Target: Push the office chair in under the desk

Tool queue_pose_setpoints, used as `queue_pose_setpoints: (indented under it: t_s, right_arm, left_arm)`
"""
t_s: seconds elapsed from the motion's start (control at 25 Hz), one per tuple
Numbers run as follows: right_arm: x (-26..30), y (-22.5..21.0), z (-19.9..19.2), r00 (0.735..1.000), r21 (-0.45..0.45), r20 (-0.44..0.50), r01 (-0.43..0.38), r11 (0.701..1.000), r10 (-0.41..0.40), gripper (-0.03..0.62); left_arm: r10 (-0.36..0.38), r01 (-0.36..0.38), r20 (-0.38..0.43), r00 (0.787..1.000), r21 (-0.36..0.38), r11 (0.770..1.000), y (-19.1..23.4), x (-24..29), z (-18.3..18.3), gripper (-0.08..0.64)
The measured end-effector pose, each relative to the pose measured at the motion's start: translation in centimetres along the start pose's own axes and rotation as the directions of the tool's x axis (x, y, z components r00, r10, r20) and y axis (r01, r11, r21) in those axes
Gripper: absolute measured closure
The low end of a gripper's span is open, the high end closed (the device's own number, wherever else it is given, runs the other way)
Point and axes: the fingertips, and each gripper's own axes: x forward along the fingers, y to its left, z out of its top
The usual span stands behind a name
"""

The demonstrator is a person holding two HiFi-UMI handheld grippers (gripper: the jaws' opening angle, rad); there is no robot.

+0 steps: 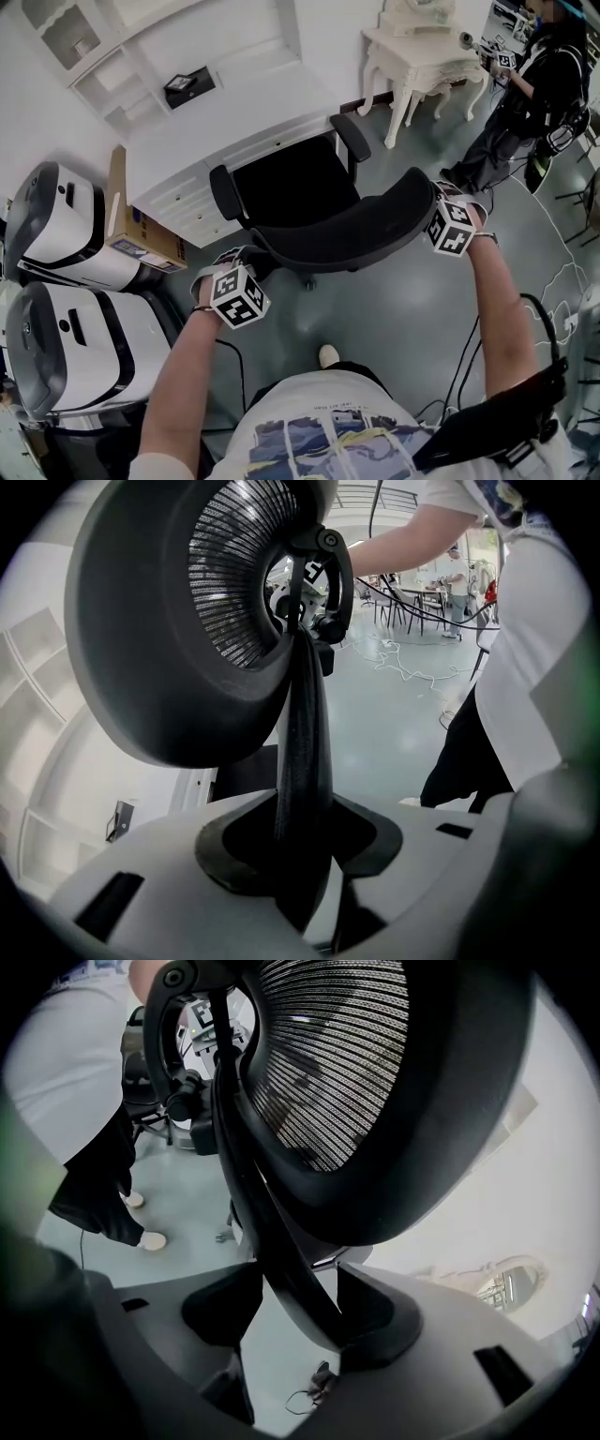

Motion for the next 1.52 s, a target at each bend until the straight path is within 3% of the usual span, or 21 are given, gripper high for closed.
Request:
queue_pose_setpoints:
  t_s: [0.2,0.36,0.68,0.92,1.04,1.28,1.52]
  right_arm:
    - [0.0,-0.1,0.1,0.999,0.045,0.014,0.045,0.998,-0.045,0.307]
    - [-0.9,-0.1,0.0,0.996,0.117,0.028,0.077,0.990,-0.080,0.295]
    - [-4.8,0.9,0.0,0.978,0.283,0.065,0.172,0.944,-0.198,0.295]
    - [-7.5,3.5,0.6,0.966,0.418,0.081,0.191,0.888,-0.246,0.298]
    - [-9.1,5.1,1.2,0.959,0.491,0.097,0.188,0.851,-0.268,0.330]
    - [-13.0,8.5,3.0,0.920,0.649,0.149,0.186,0.738,-0.363,0.435]
    - [-14.9,13.9,7.7,0.902,0.715,0.200,0.132,0.686,-0.382,0.479]
  left_arm:
    - [0.031,-0.030,0.023,0.999,-0.029,0.999,0.2,-0.2,0.0,0.396]
    - [0.066,-0.063,0.046,0.997,-0.059,0.996,0.7,-1.3,-0.3,0.322]
    - [0.138,-0.117,0.161,0.977,-0.138,0.984,1.1,-6.1,-0.6,0.316]
    - [0.154,-0.095,0.274,0.949,-0.217,0.972,-0.4,-9.7,-0.2,0.317]
    - [0.151,-0.055,0.348,0.925,-0.270,0.961,-1.7,-11.4,0.6,0.318]
    - [0.168,0.001,0.453,0.876,-0.349,0.937,-4.7,-15.1,1.4,0.336]
    - [0.146,0.096,0.531,0.835,-0.401,0.911,-8.4,-18.0,1.2,0.363]
